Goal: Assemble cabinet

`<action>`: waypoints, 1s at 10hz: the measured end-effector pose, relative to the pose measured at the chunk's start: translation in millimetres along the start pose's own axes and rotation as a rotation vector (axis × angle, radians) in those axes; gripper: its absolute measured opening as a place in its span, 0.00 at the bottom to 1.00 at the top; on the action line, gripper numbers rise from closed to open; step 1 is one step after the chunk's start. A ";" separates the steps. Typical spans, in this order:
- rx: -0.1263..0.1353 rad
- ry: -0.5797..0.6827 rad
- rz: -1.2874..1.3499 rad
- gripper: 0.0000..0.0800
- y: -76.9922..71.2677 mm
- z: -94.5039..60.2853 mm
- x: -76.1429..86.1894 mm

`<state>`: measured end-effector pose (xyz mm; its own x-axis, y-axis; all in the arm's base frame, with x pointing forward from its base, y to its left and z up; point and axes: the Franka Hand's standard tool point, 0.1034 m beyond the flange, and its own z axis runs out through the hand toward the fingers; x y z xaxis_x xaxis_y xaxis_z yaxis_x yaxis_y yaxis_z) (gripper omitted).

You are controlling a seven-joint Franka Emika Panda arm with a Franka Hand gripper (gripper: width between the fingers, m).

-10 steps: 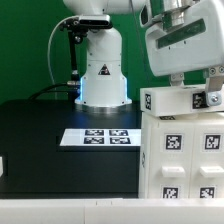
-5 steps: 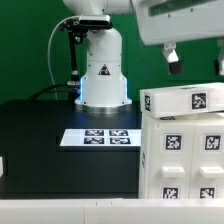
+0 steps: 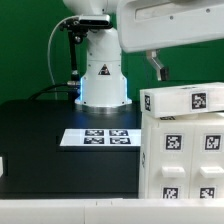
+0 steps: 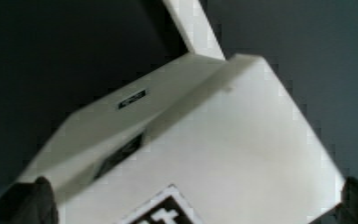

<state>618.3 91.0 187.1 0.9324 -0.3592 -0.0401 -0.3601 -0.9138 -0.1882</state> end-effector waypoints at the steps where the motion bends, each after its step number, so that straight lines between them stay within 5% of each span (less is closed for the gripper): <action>1: 0.001 -0.003 -0.167 1.00 -8.4 3.1 -3.9; 6: -0.006 0.031 -0.515 1.00 -11.8 1.1 -3.6; 8: -0.059 0.014 -0.915 1.00 -10.9 2.7 -6.2; 10: -0.069 0.008 -1.151 1.00 -6.2 0.9 -3.8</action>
Offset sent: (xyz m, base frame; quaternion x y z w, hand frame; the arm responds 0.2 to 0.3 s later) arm 0.0000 0.0000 0.0000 0.0000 0.0000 -0.1938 0.9810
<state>617.0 98.2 187.5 0.7098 0.6930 0.1265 0.7025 -0.7095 -0.0554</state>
